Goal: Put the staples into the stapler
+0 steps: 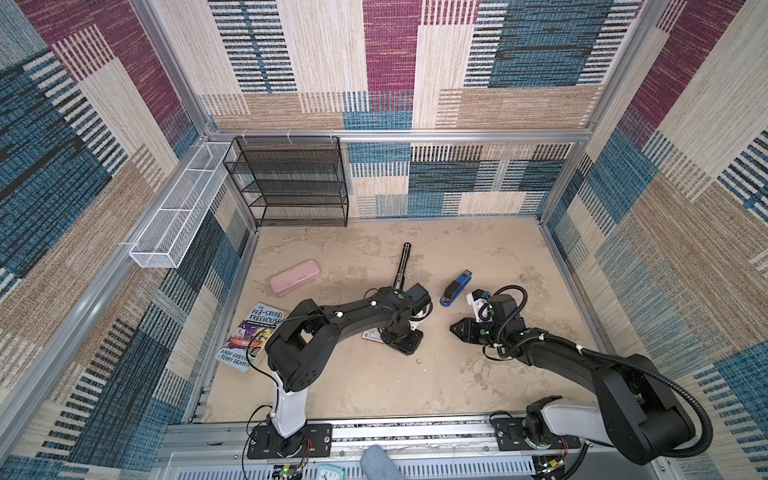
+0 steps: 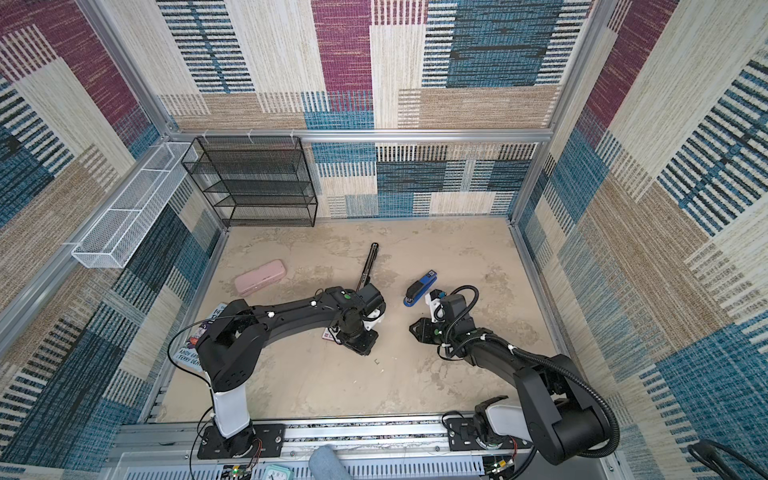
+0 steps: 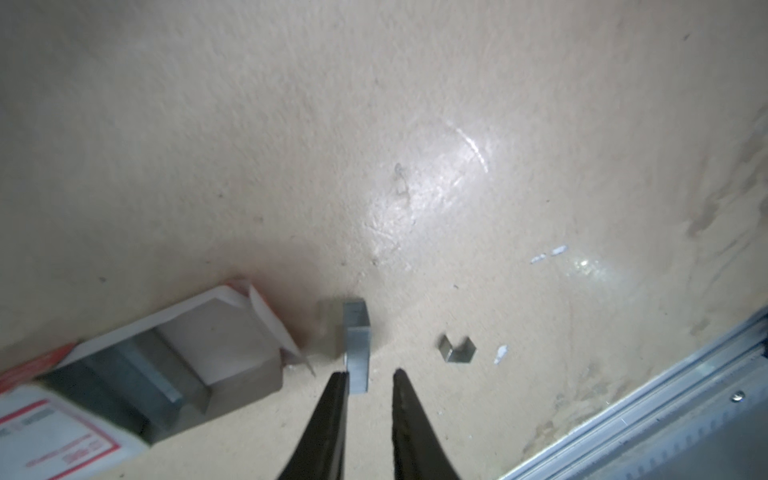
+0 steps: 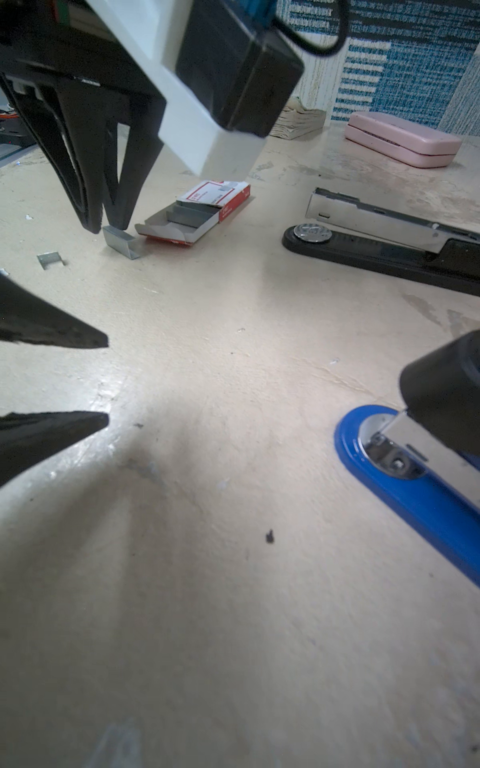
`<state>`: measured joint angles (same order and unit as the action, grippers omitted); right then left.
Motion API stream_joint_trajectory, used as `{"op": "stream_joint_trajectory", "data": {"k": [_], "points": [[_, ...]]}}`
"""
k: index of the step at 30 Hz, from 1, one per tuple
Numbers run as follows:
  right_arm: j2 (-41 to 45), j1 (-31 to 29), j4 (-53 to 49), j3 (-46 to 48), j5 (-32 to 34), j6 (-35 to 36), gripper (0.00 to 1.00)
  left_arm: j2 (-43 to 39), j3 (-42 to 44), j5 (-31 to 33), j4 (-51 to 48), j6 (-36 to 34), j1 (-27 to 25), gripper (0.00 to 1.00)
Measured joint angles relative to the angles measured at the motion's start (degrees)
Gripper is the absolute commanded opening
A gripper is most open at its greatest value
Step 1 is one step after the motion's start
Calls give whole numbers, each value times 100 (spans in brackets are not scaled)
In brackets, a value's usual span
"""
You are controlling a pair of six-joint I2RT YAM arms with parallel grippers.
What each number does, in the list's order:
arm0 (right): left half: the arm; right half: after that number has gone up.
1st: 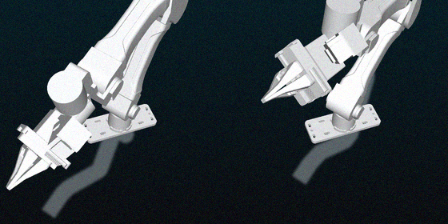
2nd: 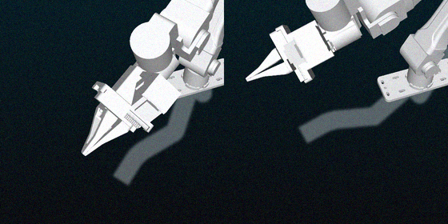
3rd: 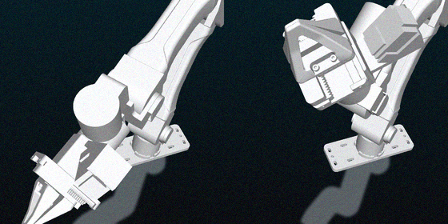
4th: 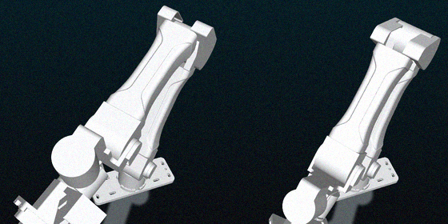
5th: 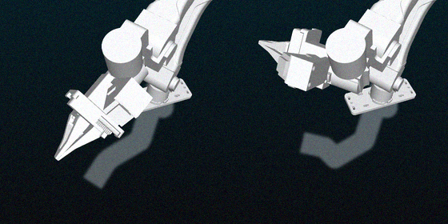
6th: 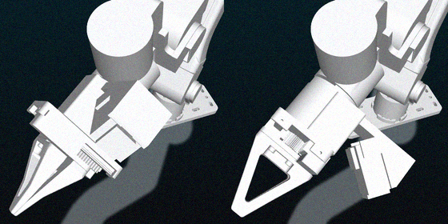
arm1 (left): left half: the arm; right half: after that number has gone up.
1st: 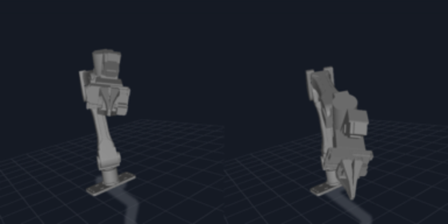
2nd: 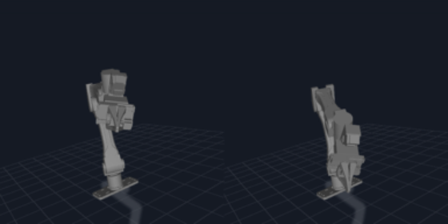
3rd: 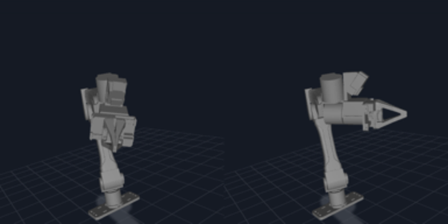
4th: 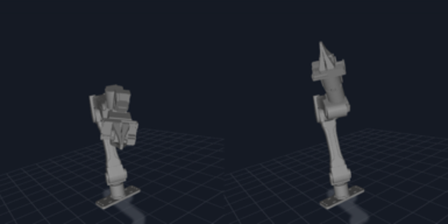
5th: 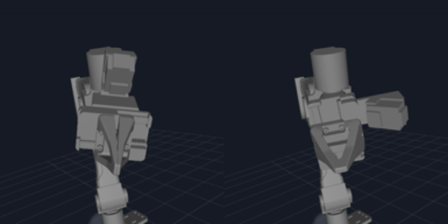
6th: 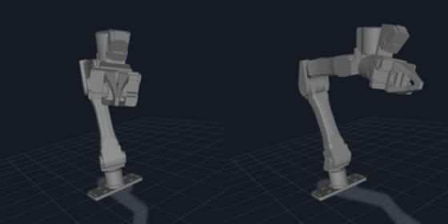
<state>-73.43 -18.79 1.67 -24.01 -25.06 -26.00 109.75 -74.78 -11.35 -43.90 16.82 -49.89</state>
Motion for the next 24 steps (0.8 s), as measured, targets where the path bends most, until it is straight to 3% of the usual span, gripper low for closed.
{"op": "stream_joint_trajectory", "data": {"k": [24], "points": [[-44,0,-4,-111,-4,9,30,-127,-153,-149,105,63,164,24]]}}
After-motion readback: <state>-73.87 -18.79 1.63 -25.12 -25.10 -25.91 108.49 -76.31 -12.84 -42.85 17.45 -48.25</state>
